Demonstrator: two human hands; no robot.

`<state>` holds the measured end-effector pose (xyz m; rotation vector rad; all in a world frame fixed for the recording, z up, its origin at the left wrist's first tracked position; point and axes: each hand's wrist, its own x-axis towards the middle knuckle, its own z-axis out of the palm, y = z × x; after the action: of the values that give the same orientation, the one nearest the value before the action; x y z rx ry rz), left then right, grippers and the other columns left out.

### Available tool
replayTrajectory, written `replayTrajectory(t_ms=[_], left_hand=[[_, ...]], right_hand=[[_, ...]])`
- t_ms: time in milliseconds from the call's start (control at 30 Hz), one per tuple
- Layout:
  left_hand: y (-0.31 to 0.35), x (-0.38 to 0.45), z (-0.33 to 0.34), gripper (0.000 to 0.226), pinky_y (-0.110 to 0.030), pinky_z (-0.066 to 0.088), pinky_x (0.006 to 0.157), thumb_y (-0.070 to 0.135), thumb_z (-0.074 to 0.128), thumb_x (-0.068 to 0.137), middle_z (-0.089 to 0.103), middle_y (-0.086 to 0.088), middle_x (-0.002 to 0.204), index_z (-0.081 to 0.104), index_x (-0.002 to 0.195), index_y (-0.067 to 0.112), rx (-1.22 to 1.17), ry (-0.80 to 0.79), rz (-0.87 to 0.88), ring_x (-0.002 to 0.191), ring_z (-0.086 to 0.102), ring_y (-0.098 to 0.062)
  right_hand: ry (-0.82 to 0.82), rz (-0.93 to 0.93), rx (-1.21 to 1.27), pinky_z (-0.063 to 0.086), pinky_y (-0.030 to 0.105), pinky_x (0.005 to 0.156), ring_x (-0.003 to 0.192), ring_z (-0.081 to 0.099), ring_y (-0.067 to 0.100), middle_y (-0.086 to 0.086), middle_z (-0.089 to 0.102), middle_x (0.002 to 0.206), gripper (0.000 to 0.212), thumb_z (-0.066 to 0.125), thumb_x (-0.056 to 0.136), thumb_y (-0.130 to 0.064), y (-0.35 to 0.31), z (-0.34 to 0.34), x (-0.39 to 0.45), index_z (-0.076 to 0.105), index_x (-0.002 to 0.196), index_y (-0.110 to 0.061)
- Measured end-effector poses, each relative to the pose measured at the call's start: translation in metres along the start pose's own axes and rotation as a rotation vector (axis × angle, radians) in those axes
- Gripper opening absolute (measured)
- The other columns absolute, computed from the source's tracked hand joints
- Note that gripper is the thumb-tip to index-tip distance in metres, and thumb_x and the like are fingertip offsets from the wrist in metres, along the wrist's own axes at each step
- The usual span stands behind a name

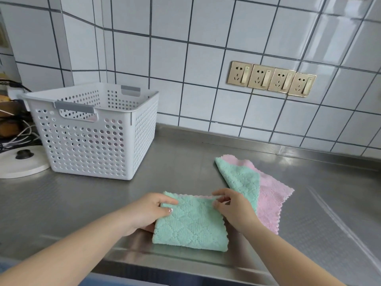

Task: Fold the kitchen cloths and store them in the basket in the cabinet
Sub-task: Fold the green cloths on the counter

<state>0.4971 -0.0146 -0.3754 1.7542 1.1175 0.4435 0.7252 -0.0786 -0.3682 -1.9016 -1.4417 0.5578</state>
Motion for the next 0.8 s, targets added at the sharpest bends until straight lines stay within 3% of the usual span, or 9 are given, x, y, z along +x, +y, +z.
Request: replayTrajectory(t_ms=[100, 267, 367, 433, 467, 533, 600, 800], left_hand=[[-0.001, 0.001, -0.001, 0.03, -0.015, 0.032, 0.094, 0.016, 0.058, 0.092, 0.051, 0.004, 0.134, 0.062, 0.118, 0.032, 0.013, -0.006, -0.003, 0.119, 0.042, -0.002], [0.002, 0.002, -0.003, 0.038, -0.022, 0.04, 0.098, 0.02, 0.057, 0.093, 0.054, 0.003, 0.132, 0.053, 0.13, 0.027, 0.01, -0.022, -0.026, 0.119, 0.05, -0.006], [0.01, 0.009, -0.009, 0.049, -0.02, 0.05, 0.074, 0.03, 0.054, 0.094, 0.058, -0.002, 0.12, 0.039, 0.14, 0.024, 0.151, 0.063, -0.047, 0.092, 0.06, -0.011], [0.018, 0.016, -0.013, 0.038, -0.019, 0.05, 0.05, 0.031, 0.052, 0.095, 0.057, -0.003, 0.105, 0.047, 0.131, 0.022, 0.19, 0.099, -0.064, 0.072, 0.058, -0.01], [0.021, 0.02, -0.014, 0.028, -0.019, 0.049, 0.044, 0.029, 0.052, 0.095, 0.057, -0.003, 0.1, 0.054, 0.121, 0.019, 0.204, 0.104, -0.066, 0.067, 0.057, -0.01], [0.024, 0.027, -0.017, 0.012, -0.021, 0.05, 0.045, 0.027, 0.054, 0.094, 0.059, -0.002, 0.091, 0.059, 0.097, 0.015, 0.293, 0.107, -0.043, 0.061, 0.056, -0.013], [0.025, 0.033, -0.02, 0.013, -0.024, 0.049, 0.049, 0.025, 0.056, 0.093, 0.059, -0.001, 0.08, 0.055, 0.082, 0.018, 0.387, 0.118, -0.005, 0.056, 0.056, -0.016], [0.022, 0.044, -0.021, 0.017, -0.02, 0.038, 0.054, 0.026, 0.054, 0.093, 0.053, 0.006, 0.072, 0.049, 0.078, 0.02, 0.539, 0.202, 0.04, 0.064, 0.053, -0.013]], right_hand=[[0.089, -0.106, 0.039, 0.046, 0.012, 0.064, 0.071, 0.059, 0.006, -0.01, 0.065, 0.086, 0.036, 0.058, 0.086, -0.004, -0.001, 0.002, 0.002, 0.062, 0.073, -0.038], [0.092, -0.194, -0.02, 0.041, 0.011, 0.06, 0.068, 0.053, 0.006, -0.002, 0.058, 0.093, 0.048, 0.052, 0.086, 0.002, 0.002, 0.007, 0.005, 0.059, 0.067, -0.041], [0.029, -0.165, -0.111, 0.042, 0.015, 0.071, 0.083, 0.055, 0.008, -0.005, 0.056, 0.101, 0.043, 0.048, 0.089, -0.002, 0.005, 0.011, 0.009, 0.061, 0.073, -0.041], [0.025, -0.148, -0.141, 0.041, 0.016, 0.079, 0.092, 0.055, 0.009, -0.005, 0.055, 0.104, 0.036, 0.046, 0.091, -0.004, 0.005, 0.012, 0.01, 0.069, 0.089, -0.032], [0.032, -0.147, -0.155, 0.039, 0.014, 0.08, 0.093, 0.054, 0.009, -0.005, 0.055, 0.105, 0.034, 0.046, 0.092, -0.005, 0.005, 0.012, 0.01, 0.07, 0.097, -0.027], [0.059, -0.167, -0.176, 0.036, 0.009, 0.079, 0.091, 0.053, 0.007, -0.005, 0.053, 0.106, 0.035, 0.044, 0.093, -0.006, 0.004, 0.013, 0.008, 0.068, 0.111, -0.024], [0.086, -0.192, -0.193, 0.036, 0.005, 0.073, 0.087, 0.052, 0.006, -0.005, 0.05, 0.106, 0.038, 0.042, 0.094, -0.006, 0.003, 0.015, 0.006, 0.064, 0.117, -0.026], [0.101, -0.155, -0.198, 0.035, 0.005, 0.069, 0.088, 0.049, 0.007, -0.004, 0.049, 0.108, 0.037, 0.04, 0.092, -0.004, 0.003, 0.015, 0.011, 0.067, 0.111, -0.021]])
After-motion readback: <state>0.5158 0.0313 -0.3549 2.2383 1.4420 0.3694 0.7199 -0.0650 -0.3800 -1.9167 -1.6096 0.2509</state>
